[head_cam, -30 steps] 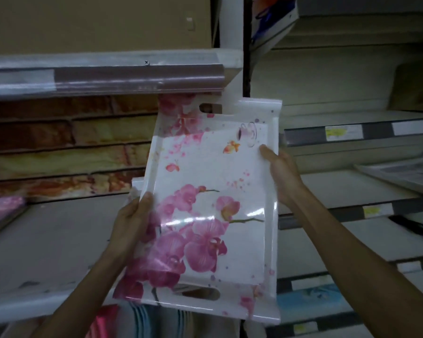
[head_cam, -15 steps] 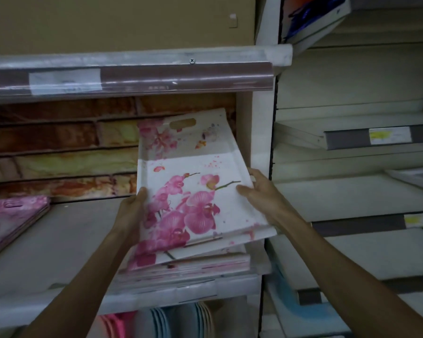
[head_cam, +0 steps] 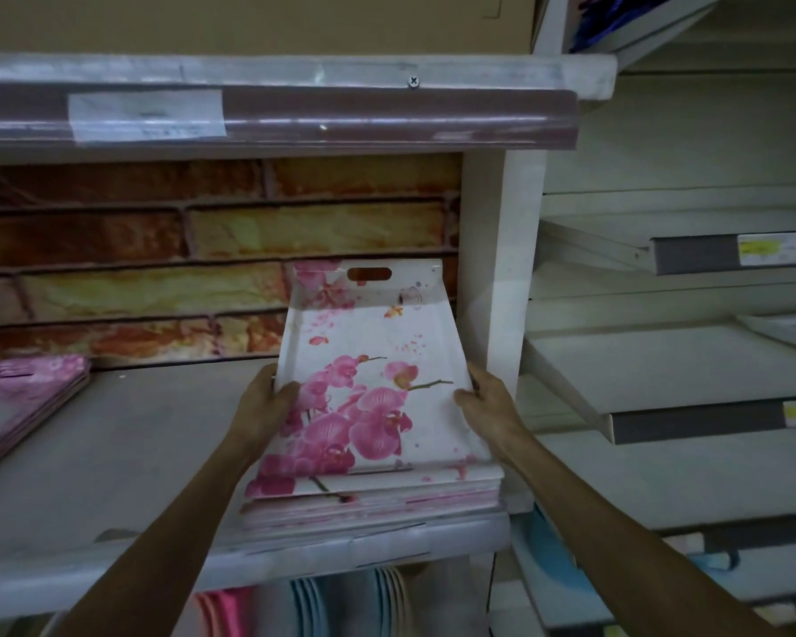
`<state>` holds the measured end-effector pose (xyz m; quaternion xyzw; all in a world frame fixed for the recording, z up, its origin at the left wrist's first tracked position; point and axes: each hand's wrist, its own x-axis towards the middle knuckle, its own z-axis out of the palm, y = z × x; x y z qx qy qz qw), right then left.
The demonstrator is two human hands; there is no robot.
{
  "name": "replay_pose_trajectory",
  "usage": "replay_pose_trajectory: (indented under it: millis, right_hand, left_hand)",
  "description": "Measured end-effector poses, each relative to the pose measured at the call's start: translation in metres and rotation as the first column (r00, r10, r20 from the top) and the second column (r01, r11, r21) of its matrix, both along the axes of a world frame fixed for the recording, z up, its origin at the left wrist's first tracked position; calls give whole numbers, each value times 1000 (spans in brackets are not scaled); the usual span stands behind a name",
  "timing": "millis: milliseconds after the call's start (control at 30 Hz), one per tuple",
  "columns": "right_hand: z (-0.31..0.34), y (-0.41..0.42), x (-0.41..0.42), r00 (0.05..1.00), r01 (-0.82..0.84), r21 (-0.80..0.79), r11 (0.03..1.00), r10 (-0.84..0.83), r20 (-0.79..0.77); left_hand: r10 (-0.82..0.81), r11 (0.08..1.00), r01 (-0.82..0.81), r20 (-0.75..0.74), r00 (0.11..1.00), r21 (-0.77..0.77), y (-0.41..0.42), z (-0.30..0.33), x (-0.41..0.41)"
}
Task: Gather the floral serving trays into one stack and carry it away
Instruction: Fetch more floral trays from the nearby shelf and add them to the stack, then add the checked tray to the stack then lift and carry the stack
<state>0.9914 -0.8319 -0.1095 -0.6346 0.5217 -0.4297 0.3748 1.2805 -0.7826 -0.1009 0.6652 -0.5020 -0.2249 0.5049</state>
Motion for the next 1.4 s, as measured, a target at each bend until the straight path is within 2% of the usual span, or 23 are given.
replay_pose_trajectory:
  millis: [300, 533, 700, 800, 833, 900, 933, 1000, 1067, 1167, 1300, 1400]
  right_hand:
    - [-22, -3, 8, 996, 5, 38, 999, -2, -92]
    - [-35, -6, 2, 985, -27, 64, 998, 38, -169]
    - [-36, -4, -1, 986, -31, 58, 998, 40, -160]
    - [-33, -5, -2, 983, -39, 77, 996, 52, -176]
    - [-32, -5, -4, 985, -42, 93, 995, 57, -165]
    - [-29, -3, -9, 997, -54, 133, 990, 61, -49]
    - [-25, 0, -14, 999, -46, 138, 989, 47, -2]
    - [-18, 4, -30, 1000, -3, 75, 997, 2, 9]
    - [-7, 11, -50, 1000, -1, -21, 1000, 1, 10]
    - [13, 28, -90, 998, -10, -175, 985, -2, -70]
    - [34, 61, -148, 978, -1, -349, 937, -71, -195]
    - [38, 80, -199, 958, 3, -419, 908, -123, -259]
  left_hand:
    - [34, 996, -39, 70, 997, 74, 2, -28, 7]
    - [29, 993, -51, 195, 980, 110, 3, -41, 10]
    - [31, 992, -60, 247, 968, 113, 6, -42, 6]
    - [20, 983, -70, 288, 958, 167, 6, -38, 6]
    - [9, 977, -70, 290, 957, 199, 7, -34, 6]
    - [10, 966, -82, 285, 959, 243, 10, -25, 6]
    - [30, 969, -100, 297, 954, 224, 13, -18, 4]
    - [86, 990, -115, 293, 952, 83, 18, -5, -3]
    - [74, 994, -59, 181, 981, -89, 27, 13, -22]
    - [-102, 969, 99, 0, 995, -227, 42, 36, -68]
    - [-282, 915, 248, -65, 957, -318, 53, 54, -143]
    - [-367, 894, 316, -115, 923, -318, 46, 56, -201]
